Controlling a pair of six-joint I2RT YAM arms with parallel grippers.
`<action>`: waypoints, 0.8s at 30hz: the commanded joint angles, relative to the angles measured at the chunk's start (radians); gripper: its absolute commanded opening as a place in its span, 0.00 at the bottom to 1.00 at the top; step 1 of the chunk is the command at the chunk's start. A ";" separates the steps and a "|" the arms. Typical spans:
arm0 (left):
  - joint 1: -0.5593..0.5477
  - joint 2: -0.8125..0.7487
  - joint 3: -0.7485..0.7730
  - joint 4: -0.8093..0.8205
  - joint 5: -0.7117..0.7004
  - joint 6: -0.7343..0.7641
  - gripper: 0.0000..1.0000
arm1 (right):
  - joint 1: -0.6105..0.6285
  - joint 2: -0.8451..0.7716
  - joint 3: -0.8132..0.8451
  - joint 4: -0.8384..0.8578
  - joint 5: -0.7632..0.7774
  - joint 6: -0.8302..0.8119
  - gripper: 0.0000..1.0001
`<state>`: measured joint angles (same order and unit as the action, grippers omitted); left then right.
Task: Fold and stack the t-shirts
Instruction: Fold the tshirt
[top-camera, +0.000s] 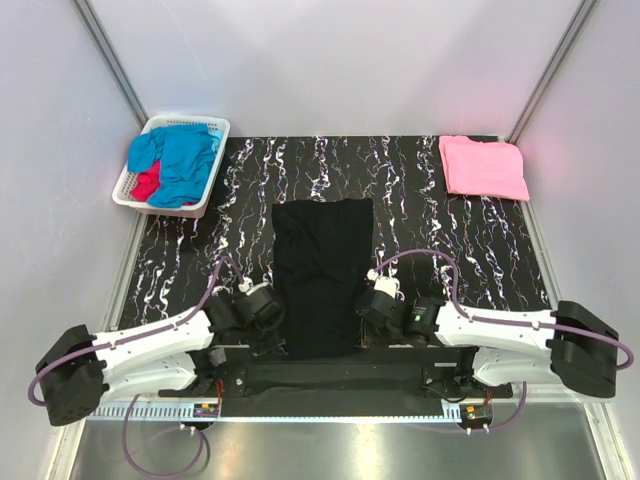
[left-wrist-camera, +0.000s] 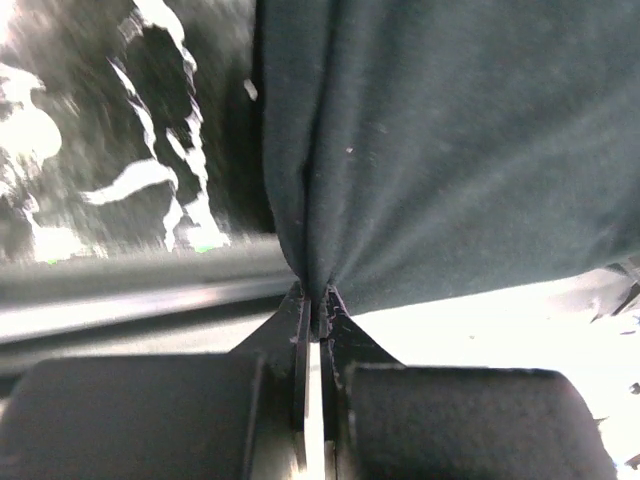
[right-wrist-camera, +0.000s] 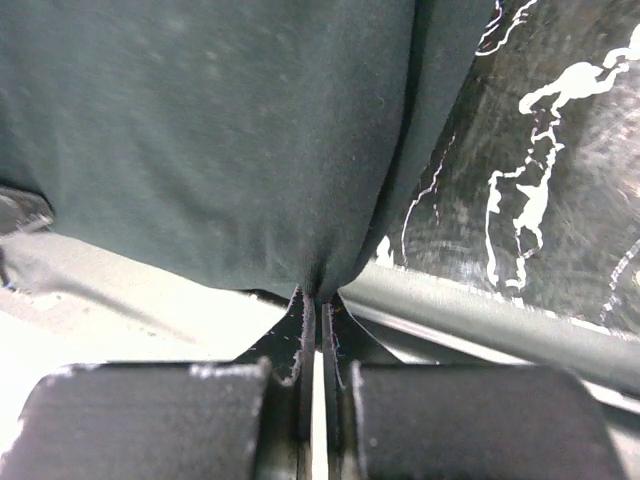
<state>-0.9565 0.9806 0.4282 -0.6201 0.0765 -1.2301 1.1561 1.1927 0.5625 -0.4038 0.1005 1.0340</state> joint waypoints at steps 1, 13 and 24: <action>-0.079 -0.020 0.084 -0.092 -0.092 -0.088 0.00 | 0.034 -0.067 0.072 -0.092 0.094 0.026 0.00; -0.160 -0.056 0.310 -0.329 -0.379 -0.195 0.00 | 0.053 -0.153 0.229 -0.259 0.243 -0.026 0.00; -0.058 0.101 0.576 -0.418 -0.578 -0.105 0.00 | 0.002 -0.032 0.391 -0.294 0.407 -0.204 0.00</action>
<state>-1.0615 1.0649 0.9157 -1.0191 -0.3798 -1.3808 1.1828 1.1362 0.8906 -0.6834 0.4057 0.8978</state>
